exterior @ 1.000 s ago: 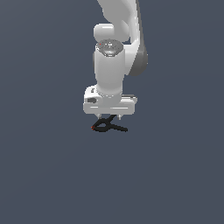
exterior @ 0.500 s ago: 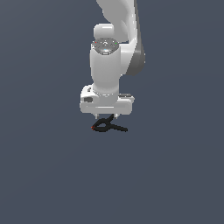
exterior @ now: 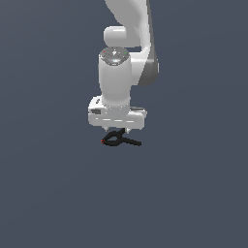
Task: Pick up the object and move it to a goal position.
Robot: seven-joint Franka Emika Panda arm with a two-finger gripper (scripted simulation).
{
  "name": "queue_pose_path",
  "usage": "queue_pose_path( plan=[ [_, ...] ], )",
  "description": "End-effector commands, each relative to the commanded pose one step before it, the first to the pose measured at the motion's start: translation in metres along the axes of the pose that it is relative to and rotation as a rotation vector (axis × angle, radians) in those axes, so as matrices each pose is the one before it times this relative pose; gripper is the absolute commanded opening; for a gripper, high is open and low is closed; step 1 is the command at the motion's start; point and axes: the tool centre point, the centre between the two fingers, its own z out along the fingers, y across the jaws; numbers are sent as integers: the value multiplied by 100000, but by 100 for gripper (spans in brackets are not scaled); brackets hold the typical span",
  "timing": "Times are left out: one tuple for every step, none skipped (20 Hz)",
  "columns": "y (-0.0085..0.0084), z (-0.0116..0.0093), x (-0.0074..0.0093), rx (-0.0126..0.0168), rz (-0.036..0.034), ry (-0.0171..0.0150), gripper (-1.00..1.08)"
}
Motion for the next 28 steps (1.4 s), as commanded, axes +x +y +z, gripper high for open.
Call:
queue_pose_path(
  plan=[
    [231,594,-117,341,4303,-185,68],
    [114,280,-50,160,2104,-75,68],
    [127,302,-53,165,2280,-82,68],
    [140,324,-55,169,2457,-89,68],
    [155,345,-57,170,2636,-95,68],
    [170,367,-58,170,2816,-101,68],
    [186,387,-58,167,2996,-106,68],
    [204,408,-58,162,3178,-111,68],
    [222,428,-57,154,3359,-114,68],
    [235,437,-53,141,3459,-113,68],
    [243,434,-46,124,3466,-108,68],
    [250,431,-40,107,3471,-102,68],
    [257,428,-33,90,3477,-95,68],
    [263,424,-26,74,3482,-87,68],
    [270,421,-18,58,3487,-79,68],
    [276,418,-10,43,3492,-69,68],
    [282,415,-2,28,3496,-59,68],
    [287,412,7,14,3501,-48,68],
    [293,408,16,0,3505,-36,68],
    [297,405,25,-13,3509,-23,68],
    [302,402,35,-25,3513,-9,68],
    [306,398,45,-36,3516,5,68],
    [310,395,55,-47,3520,20,68],
    [313,391,65,-57,3523,35,68],
    [316,388,76,-66,3526,51,68],
    [319,384,87,-75,3528,68,68],
    [321,381,98,-82,3531,85,68],
    [320,374,109,-88,3502,102,68]
  ],
)
